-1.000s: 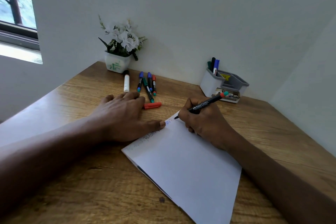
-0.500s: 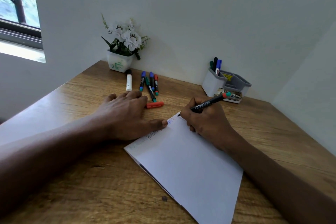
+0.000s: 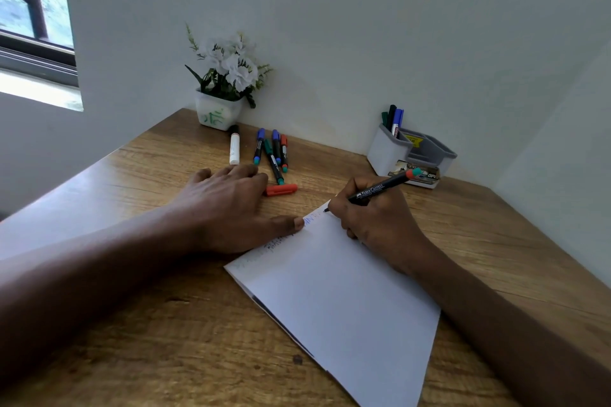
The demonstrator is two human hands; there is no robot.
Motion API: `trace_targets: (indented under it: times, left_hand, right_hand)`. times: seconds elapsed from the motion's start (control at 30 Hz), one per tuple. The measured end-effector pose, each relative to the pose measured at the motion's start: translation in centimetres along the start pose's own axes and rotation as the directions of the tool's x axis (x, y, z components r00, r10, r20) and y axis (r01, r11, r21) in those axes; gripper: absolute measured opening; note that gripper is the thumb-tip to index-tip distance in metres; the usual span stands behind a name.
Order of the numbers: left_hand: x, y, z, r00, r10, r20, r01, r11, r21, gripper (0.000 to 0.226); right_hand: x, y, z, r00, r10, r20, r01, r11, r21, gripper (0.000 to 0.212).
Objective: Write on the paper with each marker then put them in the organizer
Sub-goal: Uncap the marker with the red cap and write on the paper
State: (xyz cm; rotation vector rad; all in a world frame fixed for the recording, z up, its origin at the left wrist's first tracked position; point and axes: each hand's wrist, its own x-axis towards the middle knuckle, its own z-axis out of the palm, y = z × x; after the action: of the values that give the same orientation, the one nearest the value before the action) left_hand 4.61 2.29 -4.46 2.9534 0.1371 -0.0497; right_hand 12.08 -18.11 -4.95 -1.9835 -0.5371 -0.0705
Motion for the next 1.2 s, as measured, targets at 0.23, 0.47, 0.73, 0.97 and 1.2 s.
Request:
trace_targets:
  times: [0.23, 0.47, 0.73, 0.97, 1.2]
  left_hand:
    - [-0.1, -0.2, 0.0, 1.0, 0.011, -0.008, -0.011, 1.0, -0.005, 0.097]
    - [0.0, -0.2, 0.1, 1.0, 0.014, -0.007, -0.014, 1.0, -0.014, 0.098]
    - [0.2, -0.3, 0.1, 1.0, 0.021, -0.01, -0.021, 1.0, -0.021, 0.099]
    - [-0.1, -0.6, 0.5, 0.991, 0.041, -0.127, -0.054, 0.993, -0.105, 0.083]
    - [-0.5, 0.0, -0.3, 0.901, 0.133, -0.413, -0.178, 0.981, -0.072, 0.031]
  right_hand:
    - [0.0, -0.1, 0.1, 0.999, 0.031, -0.014, -0.031, 0.999, -0.012, 0.015]
    - [0.1, -0.2, 0.0, 0.997, 0.074, -0.028, -0.074, 0.997, -0.011, 0.013]
    - [0.1, -0.1, 0.3, 0.993, 0.096, -0.072, -0.097, 0.995, -0.021, 0.014]
    - [0.5, 0.3, -0.6, 0.975, 0.216, -0.05, -0.189, 0.927, 0.325, 0.013]
    - [0.4, 0.5, -1.7, 0.982, 0.15, 0.118, -0.188, 0.866, 0.463, 0.019]
